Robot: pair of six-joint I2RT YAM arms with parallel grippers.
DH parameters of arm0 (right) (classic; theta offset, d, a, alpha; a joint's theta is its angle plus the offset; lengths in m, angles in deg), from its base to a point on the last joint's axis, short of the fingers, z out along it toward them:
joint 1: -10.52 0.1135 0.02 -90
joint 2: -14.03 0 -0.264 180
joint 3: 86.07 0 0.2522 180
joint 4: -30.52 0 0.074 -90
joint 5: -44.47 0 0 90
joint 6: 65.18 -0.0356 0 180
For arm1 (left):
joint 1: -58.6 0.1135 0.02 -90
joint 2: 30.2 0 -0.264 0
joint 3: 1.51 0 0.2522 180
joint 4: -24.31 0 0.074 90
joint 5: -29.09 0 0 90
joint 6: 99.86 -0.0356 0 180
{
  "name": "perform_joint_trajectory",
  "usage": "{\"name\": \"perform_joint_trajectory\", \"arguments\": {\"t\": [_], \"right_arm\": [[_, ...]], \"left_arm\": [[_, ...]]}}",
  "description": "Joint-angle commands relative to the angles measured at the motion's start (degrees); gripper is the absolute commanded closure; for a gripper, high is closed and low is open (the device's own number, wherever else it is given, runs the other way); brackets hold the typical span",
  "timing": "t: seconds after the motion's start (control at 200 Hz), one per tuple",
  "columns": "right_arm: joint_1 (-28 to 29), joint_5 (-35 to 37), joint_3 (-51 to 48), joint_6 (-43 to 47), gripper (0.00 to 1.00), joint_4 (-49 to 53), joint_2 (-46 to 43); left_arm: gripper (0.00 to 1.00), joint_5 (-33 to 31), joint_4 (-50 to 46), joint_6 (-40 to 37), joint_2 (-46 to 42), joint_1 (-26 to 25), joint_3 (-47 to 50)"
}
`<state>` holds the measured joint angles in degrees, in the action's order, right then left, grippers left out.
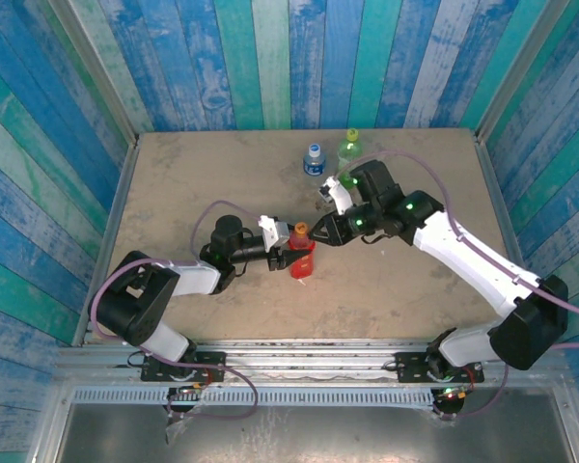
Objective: Screw on the bottle caps
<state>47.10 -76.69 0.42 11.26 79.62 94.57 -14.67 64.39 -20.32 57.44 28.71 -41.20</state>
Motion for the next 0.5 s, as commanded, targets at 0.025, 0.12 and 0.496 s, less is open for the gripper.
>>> {"name": "perform_joint_trajectory", "arguments": {"t": [0.025, 0.12, 0.496], "right_arm": [[-0.7, -2.9, 4.5, 1.6, 0.67, -1.6, 4.2], [-0.7, -4.9, 6.3, 2.5, 0.7, -1.2, 6.8], [-0.8, -10.6, 0.3, 2.4, 0.83, -0.7, 4.5]], "left_arm": [[0.4, 0.2, -3.3, 0.1, 1.3, -0.2, -0.1], [0.4, 0.2, -3.3, 0.1, 1.2, -0.2, 0.0], [0.41, -1.0, -3.2, 0.5, 1.0, -0.2, -0.1]]}}
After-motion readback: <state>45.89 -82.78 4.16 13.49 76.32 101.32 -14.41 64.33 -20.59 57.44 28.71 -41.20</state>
